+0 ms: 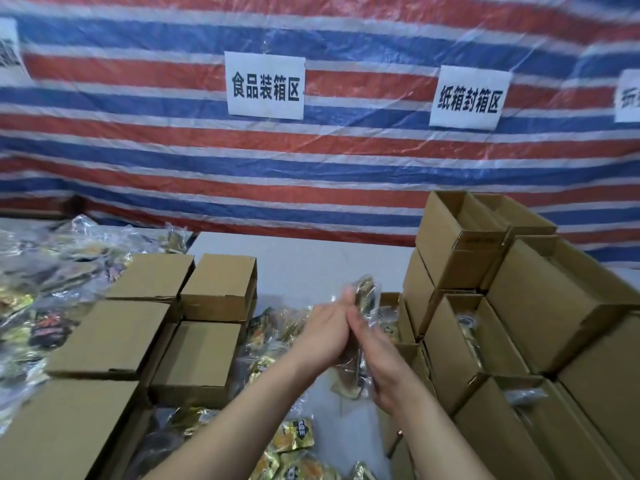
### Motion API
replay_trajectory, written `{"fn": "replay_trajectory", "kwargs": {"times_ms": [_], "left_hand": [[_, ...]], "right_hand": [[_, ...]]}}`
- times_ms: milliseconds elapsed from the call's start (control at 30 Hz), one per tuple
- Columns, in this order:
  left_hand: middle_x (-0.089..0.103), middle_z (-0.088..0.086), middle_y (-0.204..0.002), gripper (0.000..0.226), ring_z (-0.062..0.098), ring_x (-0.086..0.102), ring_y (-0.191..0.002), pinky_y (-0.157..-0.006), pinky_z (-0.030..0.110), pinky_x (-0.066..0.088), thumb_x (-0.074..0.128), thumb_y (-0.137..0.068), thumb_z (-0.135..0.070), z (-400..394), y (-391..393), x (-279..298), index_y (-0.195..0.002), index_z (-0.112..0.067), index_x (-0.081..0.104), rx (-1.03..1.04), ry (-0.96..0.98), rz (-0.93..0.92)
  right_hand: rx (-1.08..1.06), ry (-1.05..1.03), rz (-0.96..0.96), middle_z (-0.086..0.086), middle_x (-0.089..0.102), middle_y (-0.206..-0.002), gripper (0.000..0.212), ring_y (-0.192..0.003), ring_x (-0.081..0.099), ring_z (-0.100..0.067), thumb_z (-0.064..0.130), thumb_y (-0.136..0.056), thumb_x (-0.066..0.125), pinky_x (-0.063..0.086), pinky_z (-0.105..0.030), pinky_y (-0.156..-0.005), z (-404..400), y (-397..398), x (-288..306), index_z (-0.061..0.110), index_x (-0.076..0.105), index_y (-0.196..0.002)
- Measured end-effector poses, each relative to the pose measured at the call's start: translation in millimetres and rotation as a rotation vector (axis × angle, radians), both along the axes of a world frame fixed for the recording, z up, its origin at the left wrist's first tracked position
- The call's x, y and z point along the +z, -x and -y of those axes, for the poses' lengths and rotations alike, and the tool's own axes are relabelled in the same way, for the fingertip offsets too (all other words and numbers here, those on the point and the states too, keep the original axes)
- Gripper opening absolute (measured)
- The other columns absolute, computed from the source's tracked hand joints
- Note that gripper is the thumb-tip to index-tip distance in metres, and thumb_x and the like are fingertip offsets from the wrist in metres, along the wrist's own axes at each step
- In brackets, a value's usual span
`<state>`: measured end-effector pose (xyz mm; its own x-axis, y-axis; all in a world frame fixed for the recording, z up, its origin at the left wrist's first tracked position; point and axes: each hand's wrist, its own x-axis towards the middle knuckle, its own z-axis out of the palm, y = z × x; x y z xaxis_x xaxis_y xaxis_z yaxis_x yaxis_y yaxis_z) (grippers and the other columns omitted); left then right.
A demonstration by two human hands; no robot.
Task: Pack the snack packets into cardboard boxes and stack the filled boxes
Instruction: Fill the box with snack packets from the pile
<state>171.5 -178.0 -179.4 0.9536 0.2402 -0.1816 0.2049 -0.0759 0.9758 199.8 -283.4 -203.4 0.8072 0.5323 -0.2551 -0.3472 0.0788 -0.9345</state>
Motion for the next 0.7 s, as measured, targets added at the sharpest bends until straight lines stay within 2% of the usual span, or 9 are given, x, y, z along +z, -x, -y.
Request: {"fn": "replay_trajectory", "kwargs": {"times_ms": [67,133,200,267,333,433,533,633,700], "left_hand": [[0.050,0.002,-0.143,0.067,0.020,0.047,-0.132,-0.113,0.042,0.035,0.021,-0.099,-0.066,4.5,0.9,5.5,-0.134,-0.018,0.053,0.098,-0.116,0.018],[0.031,0.005,-0.160,0.064,0.022,0.025,-0.149,-0.122,0.046,0.018,0.017,-0.103,-0.055,7.0,1.8,8.3,-0.152,-0.018,0.036,0.023,-0.252,0.027],[0.015,0.009,-0.166,0.052,0.021,0.007,-0.154,-0.125,0.044,0.006,0.016,-0.108,-0.036,6.9,6.0,10.8,-0.157,-0.018,0.026,-0.069,-0.363,-0.023],[0.017,0.009,-0.165,0.051,0.018,0.008,-0.153,-0.124,0.033,0.004,0.016,-0.110,-0.032,2.0,14.5,11.0,-0.156,-0.014,0.026,-0.128,-0.308,0.017],[0.027,0.001,-0.162,0.054,0.009,0.020,-0.148,-0.118,0.022,0.010,0.022,-0.109,-0.041,-7.5,29.4,7.1,-0.155,-0.014,0.031,-0.170,-0.276,0.047],[0.043,-0.006,-0.151,0.054,0.006,0.037,-0.137,-0.108,0.022,0.025,0.032,-0.105,-0.049,-28.3,62.1,-28.0,-0.150,-0.019,0.040,-0.091,-0.279,-0.002],[0.044,-0.001,-0.152,0.056,0.014,0.046,-0.133,-0.110,0.031,0.036,0.041,-0.103,-0.048,-36.3,96.7,-90.5,-0.150,-0.018,0.037,-0.179,-0.343,-0.206],[0.037,0.001,-0.157,0.060,0.016,0.039,-0.141,-0.115,0.031,0.032,0.048,-0.102,-0.043,-28.8,128.3,-157.7,-0.154,-0.018,0.031,-0.262,-0.457,-0.333],[0.040,0.001,-0.156,0.057,0.016,0.041,-0.139,-0.114,0.028,0.033,0.049,-0.102,-0.040,-22.5,142.6,-186.5,-0.153,-0.021,0.033,-0.328,-0.498,-0.363]], "right_hand": [[0.008,-0.017,0.044,-0.004,0.066,-0.131,0.110,-0.126,0.059,-0.024,0.080,-0.049,0.082,0.044,-0.050,-0.109,5.4,2.2,6.0,0.025,0.054,-0.140],[0.011,-0.020,0.077,-0.002,0.068,-0.129,0.101,-0.124,0.061,-0.023,0.078,-0.053,0.081,0.044,-0.049,-0.109,10.5,6.6,10.9,0.025,0.058,-0.136],[0.003,-0.023,0.071,-0.006,0.069,-0.126,0.097,-0.120,0.063,-0.026,0.069,-0.055,0.086,0.047,-0.049,-0.106,18.9,10.5,13.1,0.022,0.058,-0.135],[0.001,0.016,0.125,-0.006,0.072,-0.117,0.073,-0.109,0.068,-0.024,0.057,-0.065,0.082,0.054,-0.043,-0.095,31.7,14.5,16.4,0.023,0.064,-0.127],[0.017,0.103,0.196,-0.004,0.075,-0.096,0.046,-0.087,0.071,-0.020,0.049,-0.071,0.073,0.058,-0.033,-0.074,47.8,16.4,16.3,0.024,0.070,-0.109],[0.078,0.185,0.234,-0.003,0.075,-0.087,0.052,-0.077,0.073,-0.018,0.043,-0.068,0.076,0.058,-0.030,-0.063,74.8,16.7,11.3,0.018,0.065,-0.112],[0.254,0.316,0.325,0.004,0.075,-0.102,0.060,-0.091,0.071,-0.013,0.042,-0.068,0.080,0.056,-0.024,-0.073,86.8,22.3,6.4,0.025,0.061,-0.122],[0.543,0.705,0.565,0.025,0.049,-0.142,0.079,-0.123,0.051,0.001,0.065,-0.067,0.074,0.042,-0.026,-0.105,82.9,30.4,-10.7,0.049,0.046,-0.138],[0.758,0.844,0.551,0.027,0.045,-0.143,0.079,-0.123,0.049,0.002,0.061,-0.073,0.074,0.040,-0.020,-0.105,72.9,41.8,-27.0,0.058,0.036,-0.142]]}}
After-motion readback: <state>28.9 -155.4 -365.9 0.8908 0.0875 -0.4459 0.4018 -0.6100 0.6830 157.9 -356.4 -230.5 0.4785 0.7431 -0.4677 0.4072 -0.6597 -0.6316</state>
